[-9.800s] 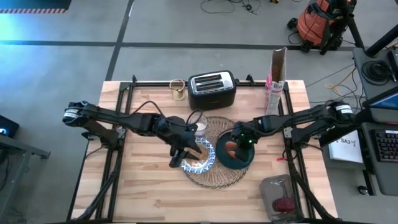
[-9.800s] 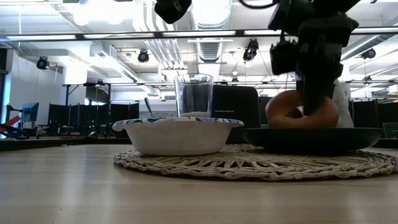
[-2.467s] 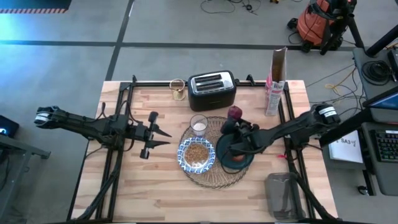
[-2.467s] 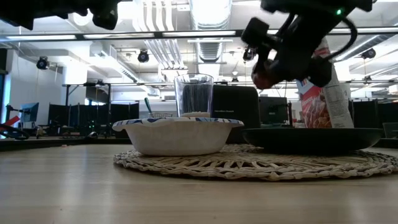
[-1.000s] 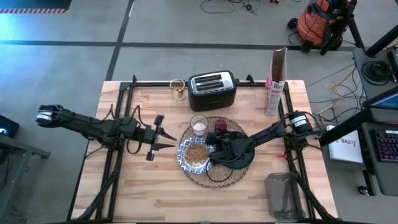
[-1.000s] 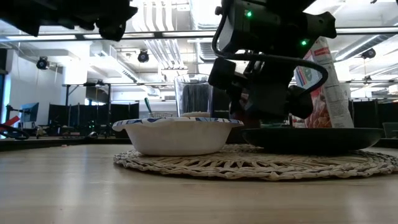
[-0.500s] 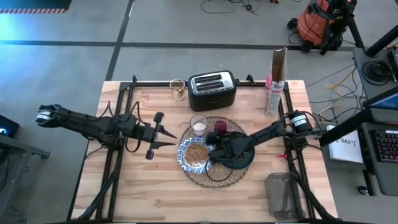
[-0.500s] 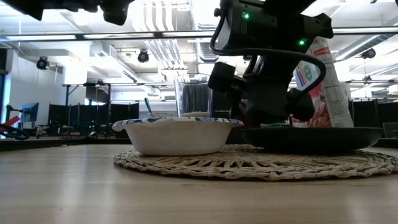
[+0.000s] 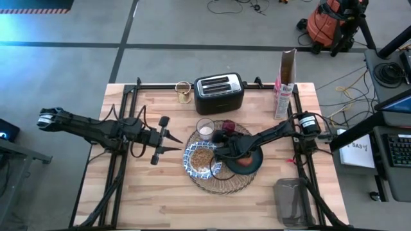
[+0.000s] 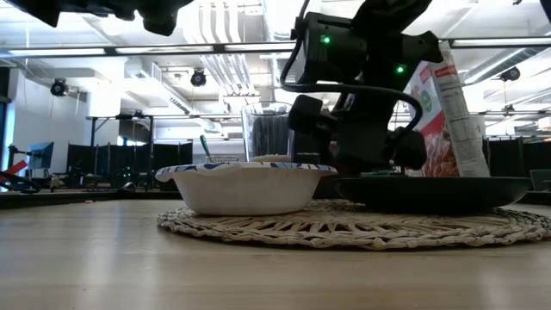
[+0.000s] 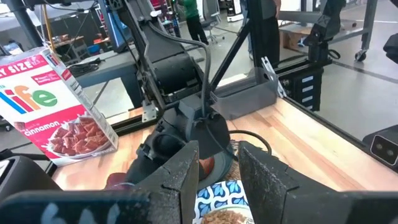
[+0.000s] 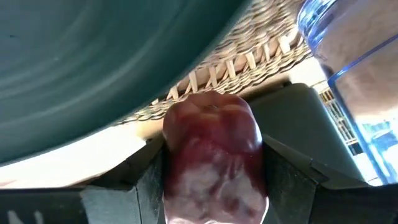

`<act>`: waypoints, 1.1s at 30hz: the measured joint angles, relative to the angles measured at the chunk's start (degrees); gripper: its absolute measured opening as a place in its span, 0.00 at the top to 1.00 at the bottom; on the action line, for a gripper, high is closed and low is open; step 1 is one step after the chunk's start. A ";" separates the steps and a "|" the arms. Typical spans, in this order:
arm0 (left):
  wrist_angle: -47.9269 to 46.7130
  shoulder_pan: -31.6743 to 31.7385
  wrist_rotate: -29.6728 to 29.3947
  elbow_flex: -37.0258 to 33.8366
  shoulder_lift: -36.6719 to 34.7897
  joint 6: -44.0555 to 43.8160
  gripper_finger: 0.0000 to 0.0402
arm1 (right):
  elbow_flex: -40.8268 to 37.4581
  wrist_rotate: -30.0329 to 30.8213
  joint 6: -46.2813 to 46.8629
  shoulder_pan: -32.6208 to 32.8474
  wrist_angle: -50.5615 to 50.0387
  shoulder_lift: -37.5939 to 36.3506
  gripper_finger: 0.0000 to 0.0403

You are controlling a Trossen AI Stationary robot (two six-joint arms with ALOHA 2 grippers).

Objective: Arrange a breakfast setting
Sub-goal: Put the apple on the top of the brown place mat

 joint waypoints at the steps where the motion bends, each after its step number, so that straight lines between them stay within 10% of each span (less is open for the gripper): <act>1: -0.02 -0.01 0.00 -0.01 0.00 0.00 0.76 | 0.00 -0.48 0.00 -0.11 0.30 0.00 0.48; 33: -1.25 0.00 -0.02 0.01 0.02 0.20 0.76 | 0.00 -6.64 11.49 0.02 3.94 -0.02 0.38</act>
